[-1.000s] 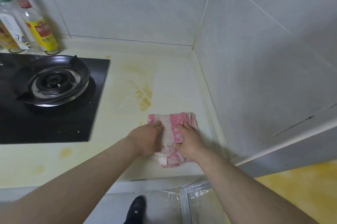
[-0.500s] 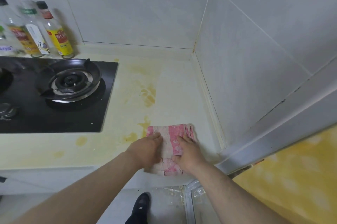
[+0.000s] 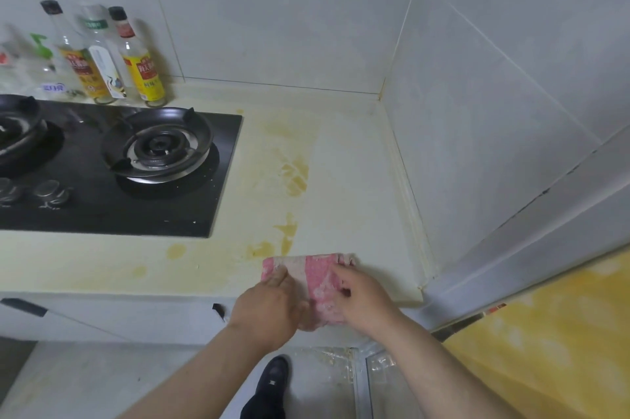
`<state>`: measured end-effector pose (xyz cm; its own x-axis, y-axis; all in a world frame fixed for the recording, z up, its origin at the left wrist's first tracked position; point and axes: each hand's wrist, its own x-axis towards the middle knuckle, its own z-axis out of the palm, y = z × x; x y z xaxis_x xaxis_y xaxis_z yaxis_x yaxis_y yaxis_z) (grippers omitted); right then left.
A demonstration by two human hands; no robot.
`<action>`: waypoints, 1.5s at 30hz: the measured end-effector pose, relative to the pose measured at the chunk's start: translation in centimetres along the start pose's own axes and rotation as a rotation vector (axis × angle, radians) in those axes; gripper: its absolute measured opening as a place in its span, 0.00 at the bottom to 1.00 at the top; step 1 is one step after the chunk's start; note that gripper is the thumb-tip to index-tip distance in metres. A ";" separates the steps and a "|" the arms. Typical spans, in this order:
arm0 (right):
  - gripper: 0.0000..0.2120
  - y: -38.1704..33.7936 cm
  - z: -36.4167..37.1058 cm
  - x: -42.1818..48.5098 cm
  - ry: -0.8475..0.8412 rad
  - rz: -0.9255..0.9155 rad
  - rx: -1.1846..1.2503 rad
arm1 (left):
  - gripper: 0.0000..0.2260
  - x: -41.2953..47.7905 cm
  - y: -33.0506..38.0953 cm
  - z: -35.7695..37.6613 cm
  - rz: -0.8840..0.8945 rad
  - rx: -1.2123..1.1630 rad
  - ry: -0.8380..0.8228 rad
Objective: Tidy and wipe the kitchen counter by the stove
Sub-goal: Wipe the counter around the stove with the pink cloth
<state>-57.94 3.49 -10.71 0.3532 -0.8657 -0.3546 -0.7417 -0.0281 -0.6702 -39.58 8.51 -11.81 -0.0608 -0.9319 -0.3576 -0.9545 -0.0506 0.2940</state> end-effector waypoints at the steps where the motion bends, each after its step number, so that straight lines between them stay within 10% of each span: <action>1: 0.27 0.1 0.0 0.3 -0.005 -0.035 -0.010 | 0.30 -0.2 -0.3 0.3 -0.011 -0.013 0.022; 11: 0.28 1.7 2.6 2.2 0.110 -0.392 -0.441 | 0.33 0.5 1.3 1.4 0.014 0.073 0.111; 25: 0.39 0.6 3.3 6.7 -0.018 -0.272 -0.619 | 0.40 5.9 -3.3 0.3 0.099 0.162 0.109; 32: 0.31 -0.3 3.0 8.9 -0.008 -0.201 -0.610 | 0.26 7.0 -4.3 -0.6 0.116 0.089 0.126; 45: 0.32 -0.8 1.0 15.1 0.030 -0.204 -0.612 | 0.40 12.1 -6.5 -5.0 0.153 0.200 0.097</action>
<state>-51.40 -9.08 -16.18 0.5115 -0.8265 -0.2349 -0.8558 -0.4655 -0.2257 -32.65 -4.24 -13.61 -0.1901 -0.9537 -0.2332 -0.9756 0.1569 0.1536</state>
